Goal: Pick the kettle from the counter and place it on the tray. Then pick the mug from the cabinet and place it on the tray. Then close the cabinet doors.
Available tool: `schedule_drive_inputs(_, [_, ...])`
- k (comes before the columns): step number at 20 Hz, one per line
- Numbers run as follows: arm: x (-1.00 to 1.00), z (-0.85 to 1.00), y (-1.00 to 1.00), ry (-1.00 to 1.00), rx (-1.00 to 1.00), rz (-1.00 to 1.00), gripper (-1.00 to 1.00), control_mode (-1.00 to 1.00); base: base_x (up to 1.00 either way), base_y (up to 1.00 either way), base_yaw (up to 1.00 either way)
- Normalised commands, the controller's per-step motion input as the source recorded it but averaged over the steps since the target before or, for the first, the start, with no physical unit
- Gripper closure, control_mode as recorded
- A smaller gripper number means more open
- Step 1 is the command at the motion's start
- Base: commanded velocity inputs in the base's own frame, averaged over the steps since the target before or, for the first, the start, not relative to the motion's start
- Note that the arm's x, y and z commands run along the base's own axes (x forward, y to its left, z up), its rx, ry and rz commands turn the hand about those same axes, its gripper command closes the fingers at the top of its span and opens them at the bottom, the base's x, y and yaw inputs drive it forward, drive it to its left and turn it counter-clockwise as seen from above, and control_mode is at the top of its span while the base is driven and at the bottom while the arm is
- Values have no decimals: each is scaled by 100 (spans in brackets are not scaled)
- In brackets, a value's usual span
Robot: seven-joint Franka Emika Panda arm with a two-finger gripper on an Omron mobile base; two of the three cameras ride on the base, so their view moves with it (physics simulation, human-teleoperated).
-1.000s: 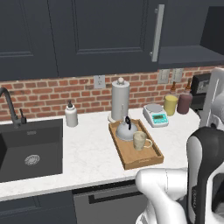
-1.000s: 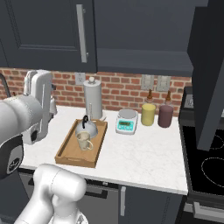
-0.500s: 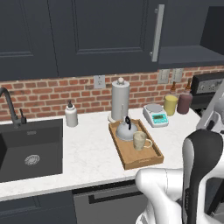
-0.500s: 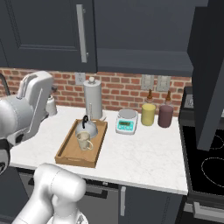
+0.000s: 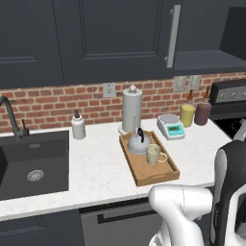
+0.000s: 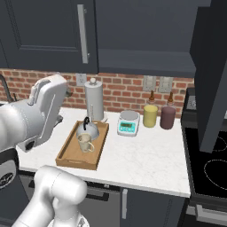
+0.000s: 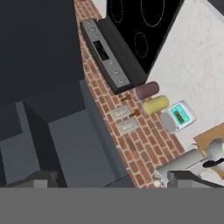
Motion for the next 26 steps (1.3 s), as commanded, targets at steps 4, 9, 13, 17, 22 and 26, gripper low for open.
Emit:
schedule_drive_inputs(4, [-21,0,-76,0,-2,0,-100,-100,0,0,0])
schedule_drive_inputs(9, [-24,0,-59,3,-14,-3,-100,-100,0,0,0])
schedule_drive_inputs(13, [-15,0,-54,2,-10,-21,-100,-100,0,0,0])
schedule_drive_inputs(17, [-6,0,-51,11,-14,-34,-100,-100,0,0,0])
schedule_drive_inputs(22, [-9,0,-67,3,-6,-30,-100,-100,0,0,0])
schedule_drive_inputs(26, [-29,-3,-65,0,-9,-22,-100,-100,0,0,0])
